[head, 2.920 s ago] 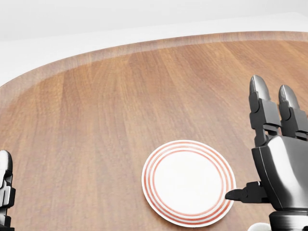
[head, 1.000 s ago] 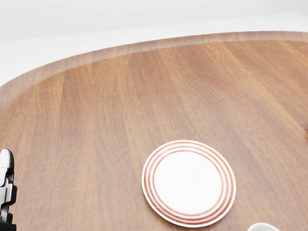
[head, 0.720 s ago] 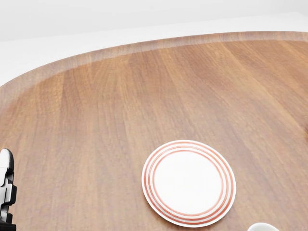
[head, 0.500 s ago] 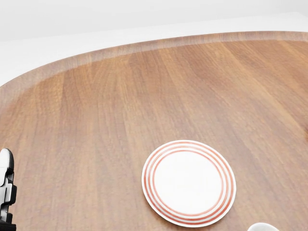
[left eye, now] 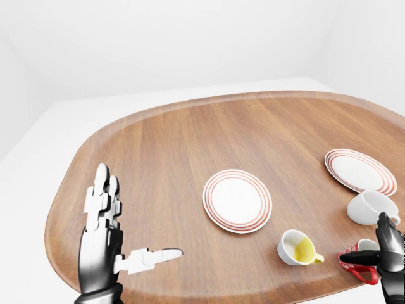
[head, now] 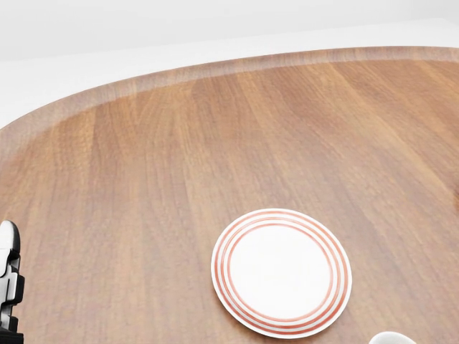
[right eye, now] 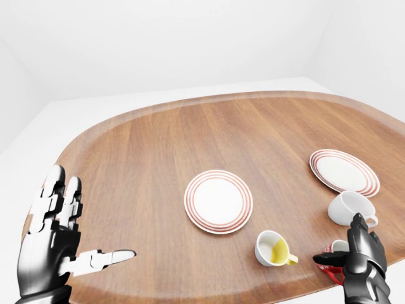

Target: Put the red mug on the left plate.

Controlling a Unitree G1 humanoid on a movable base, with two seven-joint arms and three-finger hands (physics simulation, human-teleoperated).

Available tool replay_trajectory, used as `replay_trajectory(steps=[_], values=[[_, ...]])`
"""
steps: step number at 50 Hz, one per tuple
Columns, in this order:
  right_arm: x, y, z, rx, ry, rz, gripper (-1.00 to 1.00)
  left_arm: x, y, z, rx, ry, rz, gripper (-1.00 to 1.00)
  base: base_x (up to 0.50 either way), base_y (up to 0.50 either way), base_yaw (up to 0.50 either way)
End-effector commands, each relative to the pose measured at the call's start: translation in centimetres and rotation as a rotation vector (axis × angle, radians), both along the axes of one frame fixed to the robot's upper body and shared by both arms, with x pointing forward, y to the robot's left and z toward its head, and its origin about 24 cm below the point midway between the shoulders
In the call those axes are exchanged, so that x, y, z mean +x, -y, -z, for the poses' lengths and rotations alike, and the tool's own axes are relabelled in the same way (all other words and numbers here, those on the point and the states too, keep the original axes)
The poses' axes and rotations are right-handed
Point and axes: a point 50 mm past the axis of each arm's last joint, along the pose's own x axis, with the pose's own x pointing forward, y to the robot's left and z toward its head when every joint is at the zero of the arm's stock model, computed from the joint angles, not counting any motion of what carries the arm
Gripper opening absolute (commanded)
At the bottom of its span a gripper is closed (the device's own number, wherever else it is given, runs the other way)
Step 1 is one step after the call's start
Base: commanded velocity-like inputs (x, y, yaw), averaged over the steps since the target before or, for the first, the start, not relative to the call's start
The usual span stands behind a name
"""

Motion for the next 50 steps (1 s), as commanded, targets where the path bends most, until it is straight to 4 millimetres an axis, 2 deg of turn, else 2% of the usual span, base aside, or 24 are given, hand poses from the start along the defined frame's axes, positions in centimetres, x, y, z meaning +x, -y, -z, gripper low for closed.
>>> replay_trajectory(steps=[1,2,3,25,32,40,44,45,47,48,50], values=[[-0.4,-0.1,1.3,0.027,-0.052,0.020,0.59,0.0,0.0,0.0,0.001,0.001,-0.001,1.00,0.00,0.00,0.00],[-0.4,0.0,1.3,0.027,-0.051,0.023,0.17,0.0,0.0,0.0,0.000,0.001,-0.001,1.00,0.00,0.00,0.00],[-0.5,0.1,1.4,0.031,-0.052,0.027,-1.00,-0.1,0.0,0.0,0.001,0.001,-0.001,1.00,0.00,0.00,0.00],[-0.3,-0.2,1.3,0.023,-0.053,0.008,-1.00,-0.1,0.0,0.1,-0.001,0.002,-0.003,1.00,0.00,0.00,0.00],[0.4,-0.5,0.4,0.002,-0.012,-0.027,-1.00,-0.1,0.0,0.1,-0.002,0.001,-0.003,1.00,0.00,0.00,0.00],[3.3,-1.7,-2.1,-0.061,0.104,-0.105,-1.00,0.0,-0.1,0.1,-0.003,0.000,-0.003,1.00,0.00,0.00,0.00],[6.7,-3.4,-4.8,-0.110,0.208,-0.200,-1.00,-0.1,-0.1,0.1,-0.002,0.000,-0.002,1.00,0.00,0.00,0.00],[8.2,-4.0,-6.1,-0.135,0.251,-0.233,-1.00,-0.2,-0.1,0.1,-0.003,0.001,-0.003,1.00,0.00,0.00,0.00],[9.5,-4.6,-7.3,-0.155,0.279,-0.272,-1.00,-0.2,-0.2,0.1,-0.004,0.002,-0.004,1.00,0.00,0.00,0.00],[10.9,-5.5,-9.0,-0.187,0.315,-0.325,-1.00,-0.2,-0.2,0.1,-0.004,0.002,-0.005,1.00,0.00,0.00,0.00],[12.3,-6.7,-10.8,-0.225,0.341,-0.396,-1.00,-0.1,-0.2,0.1,-0.005,0.001,-0.005,1.00,0.00,0.00,0.00]])
